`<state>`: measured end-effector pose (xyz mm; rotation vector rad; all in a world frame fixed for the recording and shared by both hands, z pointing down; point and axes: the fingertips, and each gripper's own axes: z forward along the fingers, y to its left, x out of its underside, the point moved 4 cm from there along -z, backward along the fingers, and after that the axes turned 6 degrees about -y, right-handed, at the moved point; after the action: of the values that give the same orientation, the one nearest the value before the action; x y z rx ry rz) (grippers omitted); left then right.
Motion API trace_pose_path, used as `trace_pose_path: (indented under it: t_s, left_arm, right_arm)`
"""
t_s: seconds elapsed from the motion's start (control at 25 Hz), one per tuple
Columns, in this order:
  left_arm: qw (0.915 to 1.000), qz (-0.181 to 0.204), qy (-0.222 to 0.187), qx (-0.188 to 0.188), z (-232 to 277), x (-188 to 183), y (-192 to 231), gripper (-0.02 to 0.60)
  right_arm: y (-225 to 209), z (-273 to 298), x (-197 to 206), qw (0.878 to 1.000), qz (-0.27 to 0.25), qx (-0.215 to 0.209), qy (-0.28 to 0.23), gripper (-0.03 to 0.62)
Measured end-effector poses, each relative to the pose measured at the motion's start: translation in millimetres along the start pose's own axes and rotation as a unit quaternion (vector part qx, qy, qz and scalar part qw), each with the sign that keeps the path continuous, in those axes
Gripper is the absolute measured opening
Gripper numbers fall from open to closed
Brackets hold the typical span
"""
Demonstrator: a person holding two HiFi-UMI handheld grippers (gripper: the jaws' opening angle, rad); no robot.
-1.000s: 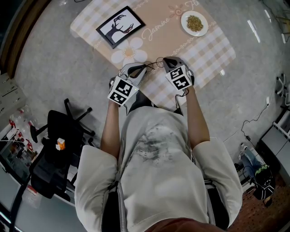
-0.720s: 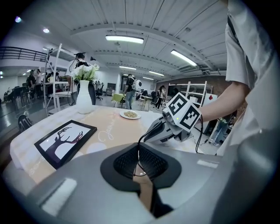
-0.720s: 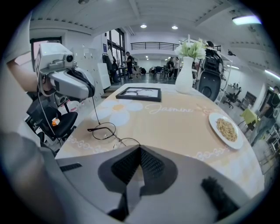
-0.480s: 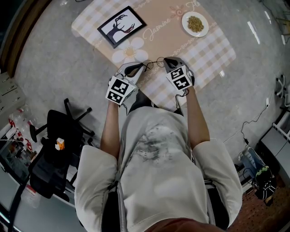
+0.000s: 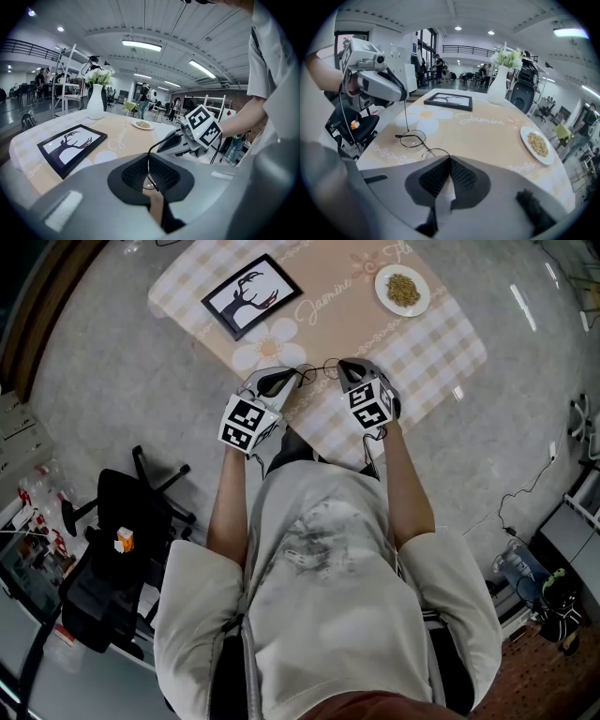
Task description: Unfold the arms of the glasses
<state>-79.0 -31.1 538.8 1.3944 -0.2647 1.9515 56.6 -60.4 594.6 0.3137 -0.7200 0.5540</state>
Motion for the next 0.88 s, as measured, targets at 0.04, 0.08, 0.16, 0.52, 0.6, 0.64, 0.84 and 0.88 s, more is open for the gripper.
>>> trace_pose_path:
  t_s: [0.04,0.08,0.16,0.52,0.6,0.64,0.84,0.88]
  left_arm:
    - [1.0,-0.001,0.0,0.001,0.5,0.6,0.7,0.015]
    - [1.0,-0.003,0.001,0.002,0.9,1.1,1.5,0.014]
    - [1.0,-0.005,0.0,0.003,1.0,1.4,3.3,0.014]
    - [1.0,-0.007,0.001,0.005,-1.4,1.9,5.3,0.014]
    - [1.0,-0.007,0.001,0.006,-1.0,1.9,5.1,0.014]
    - [1.0,-0.007,0.001,0.007,-0.7,1.8,5.1,0.015]
    - [0.9999,-0.006,0.001,0.01,-0.3,0.7,4.3,0.015]
    - [0.9999,-0.005,0.001,0.011,-0.4,0.4,4.1,0.015]
  right_arm:
    - [-0.2,-0.6,-0.3,1.0,-0.001,0.004,-0.003,0.017]
    - [-0.6,-1.3,-0.9,1.0,-0.003,0.007,-0.005,0.017]
    - [-1.2,-2.5,-2.4,1.0,-0.007,0.012,-0.008,0.017]
    - [11.4,-5.8,-8.3,0.999,-0.023,-0.009,-0.023,0.017]
    - [14.6,-7.5,-9.7,0.999,-0.026,-0.013,-0.028,0.017]
    - [16.0,-8.2,-10.4,0.999,-0.028,-0.015,-0.03,0.018]
    - [25.7,-11.3,-14.7,0.998,-0.041,-0.032,-0.039,0.078]
    - [28.1,-11.9,-15.7,0.998,-0.045,-0.035,-0.041,0.08]
